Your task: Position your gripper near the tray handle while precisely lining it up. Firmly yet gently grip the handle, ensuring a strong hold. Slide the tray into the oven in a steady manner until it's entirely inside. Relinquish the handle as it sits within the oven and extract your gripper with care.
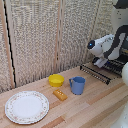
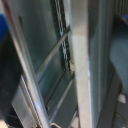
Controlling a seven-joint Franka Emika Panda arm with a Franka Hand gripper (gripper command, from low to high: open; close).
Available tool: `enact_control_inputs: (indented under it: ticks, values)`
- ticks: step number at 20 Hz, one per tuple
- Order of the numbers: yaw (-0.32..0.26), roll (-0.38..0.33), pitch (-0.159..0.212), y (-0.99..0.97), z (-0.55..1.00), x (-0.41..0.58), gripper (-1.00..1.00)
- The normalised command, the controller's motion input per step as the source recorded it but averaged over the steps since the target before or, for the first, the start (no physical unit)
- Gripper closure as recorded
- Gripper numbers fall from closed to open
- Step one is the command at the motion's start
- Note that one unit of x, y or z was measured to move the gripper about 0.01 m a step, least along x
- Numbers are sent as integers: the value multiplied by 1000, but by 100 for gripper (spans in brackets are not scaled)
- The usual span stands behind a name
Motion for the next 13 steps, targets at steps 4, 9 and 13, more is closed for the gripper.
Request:
enact_control_inputs:
  ticks: [4, 9, 13]
  values:
    - [23, 53, -40, 16, 488, 14, -100]
    - [0, 50, -15, 414, 246, 198, -100]
    - [-16, 14, 0, 541, 53, 303, -100]
